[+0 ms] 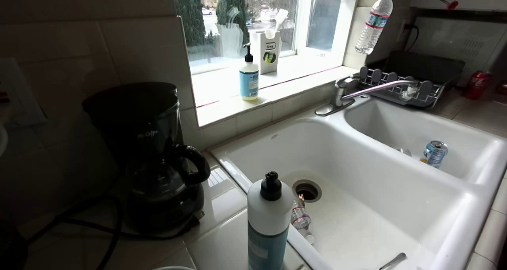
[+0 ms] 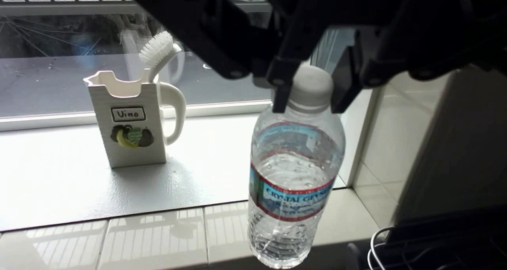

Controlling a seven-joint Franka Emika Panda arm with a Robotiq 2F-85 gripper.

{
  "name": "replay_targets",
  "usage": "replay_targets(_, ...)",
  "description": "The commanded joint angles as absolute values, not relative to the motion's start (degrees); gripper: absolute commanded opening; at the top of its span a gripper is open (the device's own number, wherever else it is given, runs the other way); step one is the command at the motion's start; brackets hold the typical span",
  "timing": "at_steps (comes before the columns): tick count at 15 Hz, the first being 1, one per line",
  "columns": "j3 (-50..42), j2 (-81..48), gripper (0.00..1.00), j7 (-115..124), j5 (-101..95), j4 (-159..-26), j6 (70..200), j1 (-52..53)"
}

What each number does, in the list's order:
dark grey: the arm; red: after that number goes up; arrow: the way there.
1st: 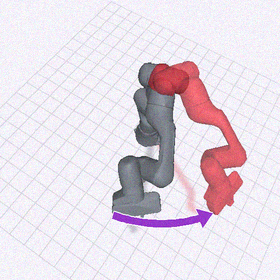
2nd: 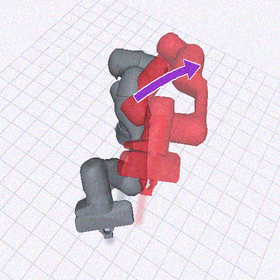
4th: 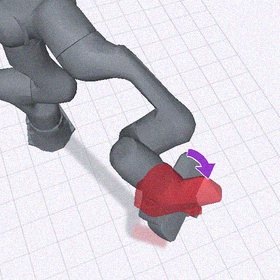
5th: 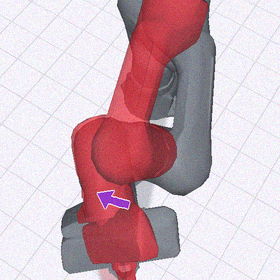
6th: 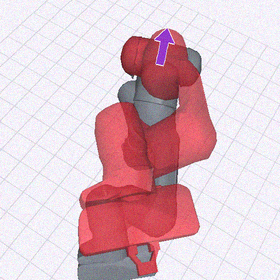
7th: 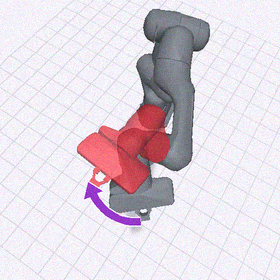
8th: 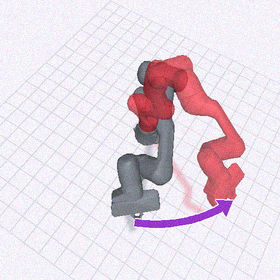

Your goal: Move the bottle from the dishrack to the window sill

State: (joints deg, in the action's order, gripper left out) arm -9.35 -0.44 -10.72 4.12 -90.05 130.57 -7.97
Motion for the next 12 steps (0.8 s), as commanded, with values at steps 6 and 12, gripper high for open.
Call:
replay_targets(6, -5.8, -18.7, 0.08, -21.9, 10.0, -72.5, 129.1, -10.4)
replay_targets(12, -2.8, -25.5, 0.08, -25.4, 9.5, -65.6, 128.5, -13.1)
